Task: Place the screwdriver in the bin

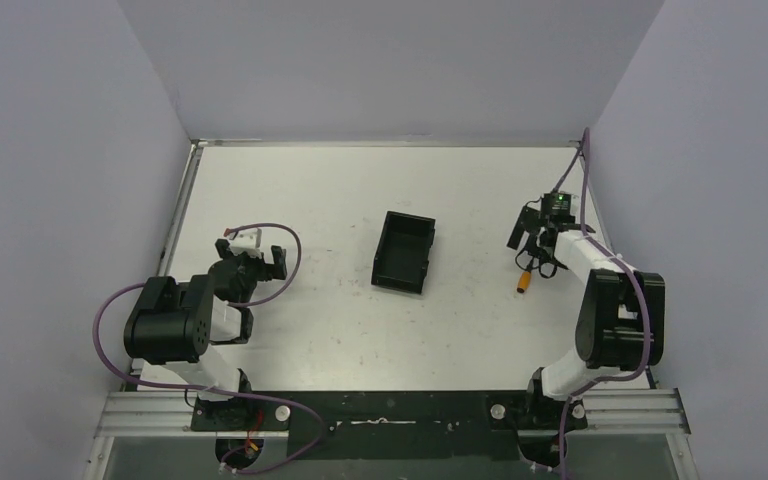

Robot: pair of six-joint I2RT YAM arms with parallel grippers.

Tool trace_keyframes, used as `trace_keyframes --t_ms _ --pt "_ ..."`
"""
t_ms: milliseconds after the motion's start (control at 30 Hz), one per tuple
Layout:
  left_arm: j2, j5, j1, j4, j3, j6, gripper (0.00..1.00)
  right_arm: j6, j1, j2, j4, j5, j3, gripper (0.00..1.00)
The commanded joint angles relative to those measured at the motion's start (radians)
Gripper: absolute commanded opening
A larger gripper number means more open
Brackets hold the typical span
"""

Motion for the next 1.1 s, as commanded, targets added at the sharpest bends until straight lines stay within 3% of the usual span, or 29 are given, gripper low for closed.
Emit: trace_keyframes --t_ms 0,67,133,200,267,300,333,667,900,1067 --pt "-0.014 0.003 0.000 0.042 0.011 -0.001 0.97 -0.015 -0.003 0.070 0.049 -0.050 -0.032 1.00" --pt "-0.013 0.003 0.000 0.043 0.010 -0.001 0.97 -0.016 -0.004 0.095 0.065 -0.044 -0.047 1.00" --pt "-0.014 0.003 0.000 0.042 0.009 -0.002 0.97 -0.020 -0.003 0.113 0.078 -0.045 -0.061 0.90" --pt "-0.013 0.002 0.000 0.043 0.010 -0.001 0.97 -0.030 -0.003 0.122 0.083 -0.072 -0.071 0.62" --pt "-0.012 0.003 0.000 0.043 0.010 -0.001 0.97 -0.039 -0.003 0.117 0.083 -0.086 -0.078 0.22" --pt "-0.013 0.003 0.000 0.042 0.009 -0.002 0.97 -0.043 -0.003 0.109 0.077 -0.087 -0.077 0.07" --pt "-0.014 0.003 0.000 0.042 0.010 -0.002 0.97 -0.046 -0.003 0.097 0.067 -0.087 -0.073 0.00" --pt "-0.013 0.002 0.001 0.042 0.010 -0.001 0.97 -0.066 0.045 -0.169 -0.149 -0.076 0.113 0.00" --pt "-0.013 0.002 0.000 0.042 0.011 -0.001 0.97 -0.044 0.209 -0.256 -0.240 -0.063 0.329 0.00" --pt "-0.013 0.002 0.000 0.042 0.010 -0.002 0.97 -0.013 0.381 -0.258 -0.165 -0.071 0.416 0.00"
